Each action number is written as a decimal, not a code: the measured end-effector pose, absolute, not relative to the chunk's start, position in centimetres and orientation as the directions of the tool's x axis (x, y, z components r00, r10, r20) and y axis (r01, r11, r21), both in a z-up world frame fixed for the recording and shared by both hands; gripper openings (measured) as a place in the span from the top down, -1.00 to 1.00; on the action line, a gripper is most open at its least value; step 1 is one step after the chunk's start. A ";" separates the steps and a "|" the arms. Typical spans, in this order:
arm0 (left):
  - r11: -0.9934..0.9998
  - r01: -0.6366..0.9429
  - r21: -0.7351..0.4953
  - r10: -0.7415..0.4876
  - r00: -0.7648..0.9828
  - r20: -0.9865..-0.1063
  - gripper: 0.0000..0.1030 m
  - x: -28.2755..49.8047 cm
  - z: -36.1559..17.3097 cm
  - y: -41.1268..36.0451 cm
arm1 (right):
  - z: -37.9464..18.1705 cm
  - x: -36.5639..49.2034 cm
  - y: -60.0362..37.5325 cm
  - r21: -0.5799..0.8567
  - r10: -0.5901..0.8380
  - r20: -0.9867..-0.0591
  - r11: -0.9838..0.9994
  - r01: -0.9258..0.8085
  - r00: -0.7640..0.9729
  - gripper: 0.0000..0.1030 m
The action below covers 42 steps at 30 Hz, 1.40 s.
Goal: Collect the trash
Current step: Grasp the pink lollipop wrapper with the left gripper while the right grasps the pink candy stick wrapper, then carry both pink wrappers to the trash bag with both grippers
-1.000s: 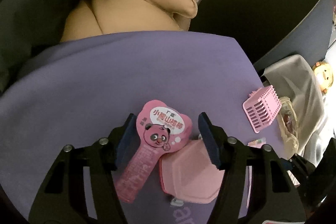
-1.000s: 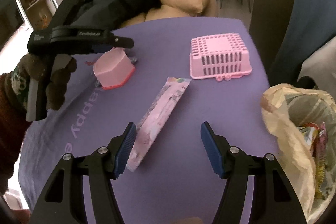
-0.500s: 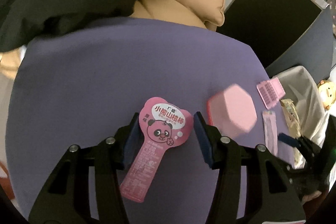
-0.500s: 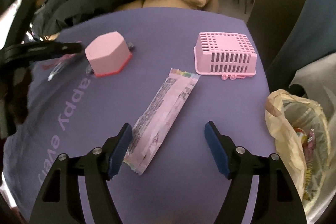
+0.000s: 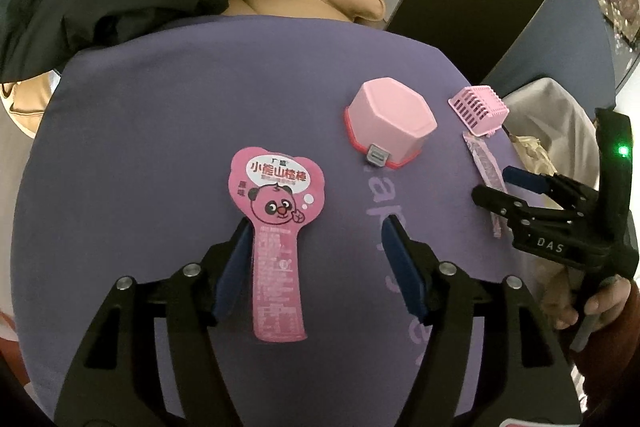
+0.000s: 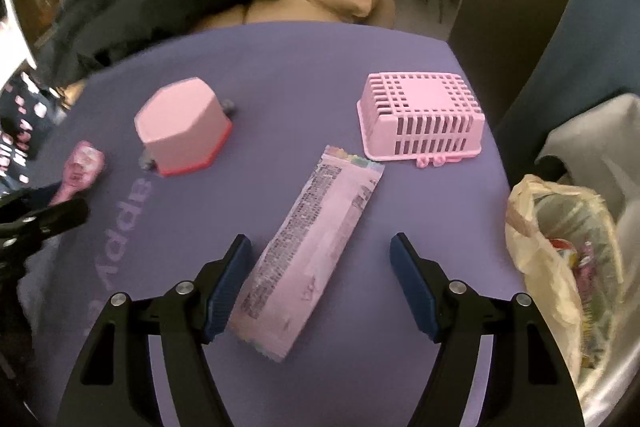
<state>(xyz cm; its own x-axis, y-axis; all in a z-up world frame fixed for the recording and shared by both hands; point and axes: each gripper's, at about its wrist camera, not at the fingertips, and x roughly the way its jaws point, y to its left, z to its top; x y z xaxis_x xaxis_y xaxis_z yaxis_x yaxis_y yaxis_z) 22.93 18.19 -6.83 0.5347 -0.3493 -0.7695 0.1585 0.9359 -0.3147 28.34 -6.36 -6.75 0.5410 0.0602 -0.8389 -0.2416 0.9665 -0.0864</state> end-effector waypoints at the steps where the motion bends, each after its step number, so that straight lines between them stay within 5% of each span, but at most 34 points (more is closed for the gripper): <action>1: 0.936 0.156 -0.315 -0.349 0.535 -0.770 -0.20 22.8 -6.8 18.2 | -6.8 28.3 -6.2 -0.076 0.079 -0.836 0.963 -0.257 0.542 -0.32; 8: 0.940 0.155 -0.303 -0.338 0.533 -0.775 -0.20 22.8 -6.8 18.3 | -6.9 29.2 -6.9 -0.034 0.108 -0.806 0.973 -0.228 0.582 -0.17; 12: 0.945 0.138 -0.298 -0.324 0.543 -0.775 -0.20 22.7 -6.6 18.8 | -6.4 29.0 -7.9 -0.014 0.126 -0.814 0.972 -0.236 0.568 0.49; 18: 0.956 0.169 -0.241 -0.294 0.566 -0.770 -0.20 22.1 -5.8 18.7 | -4.3 27.0 -9.4 0.079 0.222 -0.782 0.962 -0.261 0.582 0.69; 31: 0.991 0.122 -0.045 -0.105 0.544 -0.832 -0.20 24.8 -7.2 18.5 | -0.7 23.3 -12.8 0.114 0.287 -0.716 0.947 -0.300 0.636 0.69; 34: 0.993 0.114 -0.033 -0.091 0.555 -0.827 0.08 25.2 -7.3 18.9 | -0.6 22.7 -14.0 0.116 0.286 -0.708 0.949 -0.293 0.645 0.69; 42: 0.990 0.130 -0.059 -0.129 0.635 -0.762 0.09 23.7 -2.5 16.5 | 0.9 20.9 -18.2 0.140 0.281 -0.660 0.957 -0.254 0.697 0.69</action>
<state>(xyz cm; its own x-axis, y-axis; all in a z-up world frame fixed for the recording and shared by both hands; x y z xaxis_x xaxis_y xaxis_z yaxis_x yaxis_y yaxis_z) 23.66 16.47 -2.50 0.6346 -0.1289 -0.7620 0.1304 0.9897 -0.0588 20.89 -18.16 0.88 0.6967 0.2810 -0.6600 -0.2537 0.9571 0.1396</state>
